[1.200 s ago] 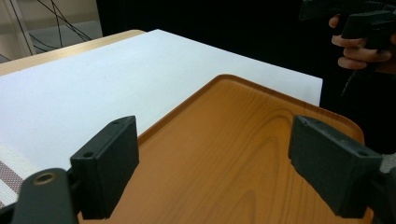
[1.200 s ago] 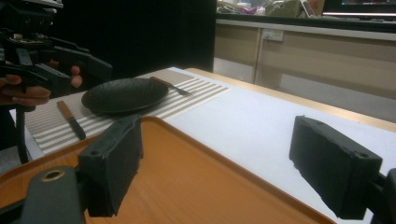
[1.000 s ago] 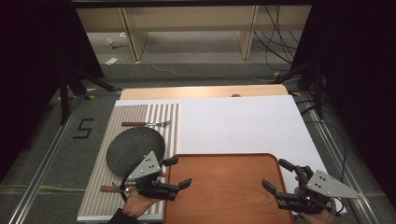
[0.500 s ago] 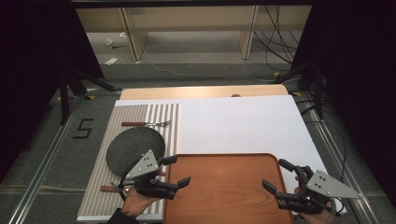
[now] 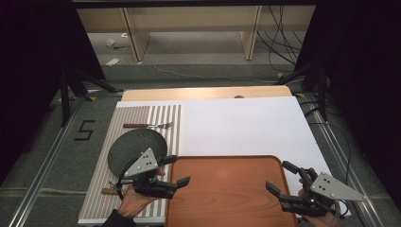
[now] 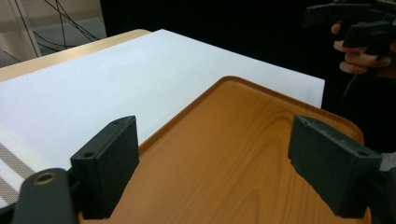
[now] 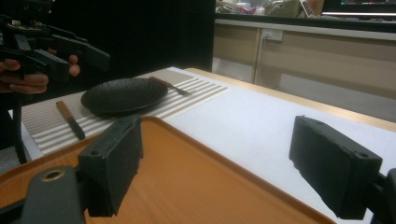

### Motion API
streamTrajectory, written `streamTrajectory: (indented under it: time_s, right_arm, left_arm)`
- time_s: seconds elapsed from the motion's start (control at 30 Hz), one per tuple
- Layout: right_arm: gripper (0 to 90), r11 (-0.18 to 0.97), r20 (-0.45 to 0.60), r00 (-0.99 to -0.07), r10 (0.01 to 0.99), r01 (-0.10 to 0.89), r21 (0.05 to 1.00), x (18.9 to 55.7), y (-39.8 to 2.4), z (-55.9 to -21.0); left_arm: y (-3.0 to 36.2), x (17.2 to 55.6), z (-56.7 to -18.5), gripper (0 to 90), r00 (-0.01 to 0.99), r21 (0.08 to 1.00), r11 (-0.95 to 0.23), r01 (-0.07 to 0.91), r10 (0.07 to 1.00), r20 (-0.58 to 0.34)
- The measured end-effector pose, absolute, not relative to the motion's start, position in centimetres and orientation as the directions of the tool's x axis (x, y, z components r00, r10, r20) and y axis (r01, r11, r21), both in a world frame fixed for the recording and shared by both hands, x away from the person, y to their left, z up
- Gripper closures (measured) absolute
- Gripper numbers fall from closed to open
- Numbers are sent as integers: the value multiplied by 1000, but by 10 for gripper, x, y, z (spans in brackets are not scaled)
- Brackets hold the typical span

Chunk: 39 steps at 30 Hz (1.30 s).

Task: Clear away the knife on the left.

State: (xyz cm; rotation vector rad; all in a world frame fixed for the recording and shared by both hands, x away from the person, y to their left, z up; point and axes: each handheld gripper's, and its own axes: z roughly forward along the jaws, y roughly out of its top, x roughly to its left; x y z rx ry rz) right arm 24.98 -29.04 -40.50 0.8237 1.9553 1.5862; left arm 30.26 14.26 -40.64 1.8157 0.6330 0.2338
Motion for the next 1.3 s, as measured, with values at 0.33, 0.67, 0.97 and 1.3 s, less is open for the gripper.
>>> streamTrajectory:
  time_s: [0.33, 0.67, 0.97, 1.3]
  right_arm:
    - [185, 141, 4, -699, 715, 150, 979, 250, -290, -405]
    - [185, 142, 4, -700, 714, 150, 978, 250, -291, -405]
    - [185, 142, 3, -700, 714, 149, 979, 250, -291, -405]
    - [185, 144, 2, -701, 713, 149, 978, 250, -291, -405]
  left_arm:
    - [157, 306, -399, 161, 832, 911, -265, 315, 539, -131]
    - [168, 307, -393, 160, 842, 876, -362, 318, 533, -85]
    - [179, 309, -388, 161, 846, 836, -438, 331, 530, -57]
    - [197, 311, -384, 161, 850, 764, -539, 355, 526, -24]
